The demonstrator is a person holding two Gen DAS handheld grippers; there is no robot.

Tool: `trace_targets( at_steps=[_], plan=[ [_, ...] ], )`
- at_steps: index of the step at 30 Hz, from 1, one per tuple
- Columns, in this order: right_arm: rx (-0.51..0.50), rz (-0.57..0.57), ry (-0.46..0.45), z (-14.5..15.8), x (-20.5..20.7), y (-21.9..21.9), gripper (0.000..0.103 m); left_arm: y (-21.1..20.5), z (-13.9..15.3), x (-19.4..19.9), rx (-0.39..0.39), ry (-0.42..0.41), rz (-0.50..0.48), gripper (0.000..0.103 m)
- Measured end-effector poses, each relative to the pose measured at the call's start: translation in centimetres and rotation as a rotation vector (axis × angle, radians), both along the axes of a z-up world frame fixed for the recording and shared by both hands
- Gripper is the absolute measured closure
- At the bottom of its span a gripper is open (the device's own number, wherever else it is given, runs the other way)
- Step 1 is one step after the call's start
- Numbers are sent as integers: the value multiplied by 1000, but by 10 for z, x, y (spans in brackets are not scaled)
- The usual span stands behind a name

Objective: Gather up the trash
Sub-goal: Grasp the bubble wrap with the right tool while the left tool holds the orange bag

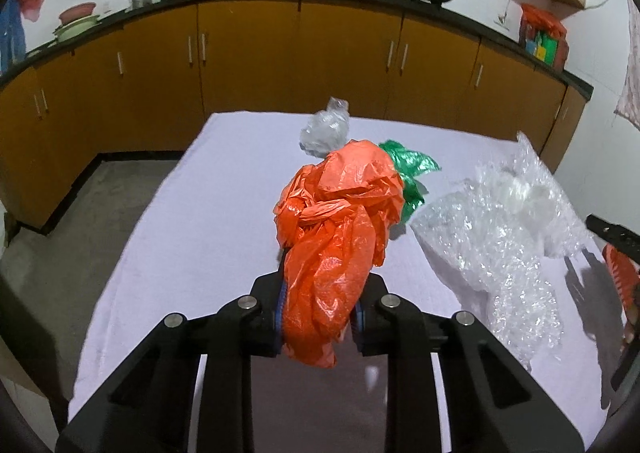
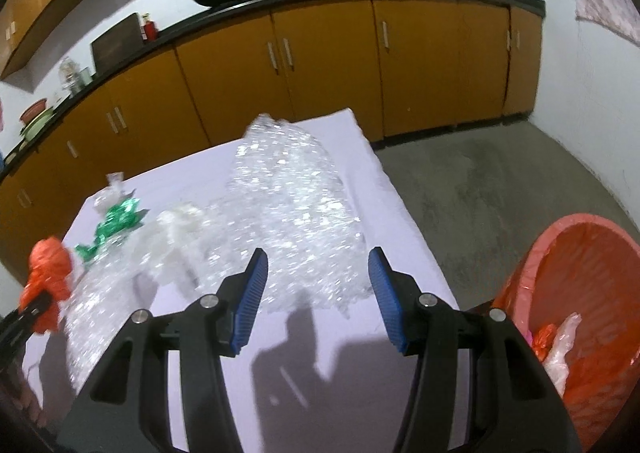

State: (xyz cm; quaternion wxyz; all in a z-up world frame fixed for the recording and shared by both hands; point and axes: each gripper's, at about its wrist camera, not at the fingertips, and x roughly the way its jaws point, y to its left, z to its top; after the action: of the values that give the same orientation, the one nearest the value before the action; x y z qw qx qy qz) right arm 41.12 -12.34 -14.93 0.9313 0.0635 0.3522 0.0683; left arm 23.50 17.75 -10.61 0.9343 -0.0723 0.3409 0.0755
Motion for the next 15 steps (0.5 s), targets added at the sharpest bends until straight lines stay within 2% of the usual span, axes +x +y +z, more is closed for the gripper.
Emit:
trace_targets(
  at_steps=[7,8,9,10,11,12,15],
  plan=[
    [11,-7,68,-21,27,-4,51,6,9,-4,-12,-25,9,78],
    [12,-2,79,-24,29,-4,55,5,10,-4,-12,-27,7,78],
    [17,3,88,-26,30,-4,69,4,10,-4,-12,-28,6,78],
    [23,10,104,-29,33,-3,76,3,10,-4,-12,-29,5,78],
    [30,17,115,-31,35,-3,88,2,11,-4,-13,-30,3,78],
    [39,23,124,-32,35,-3,92,1,11,-4,-13,-31,1,78],
    [44,33,108,-30,30,-5,96,-3,14,-6,-13,-39,-5,78]
  ],
)
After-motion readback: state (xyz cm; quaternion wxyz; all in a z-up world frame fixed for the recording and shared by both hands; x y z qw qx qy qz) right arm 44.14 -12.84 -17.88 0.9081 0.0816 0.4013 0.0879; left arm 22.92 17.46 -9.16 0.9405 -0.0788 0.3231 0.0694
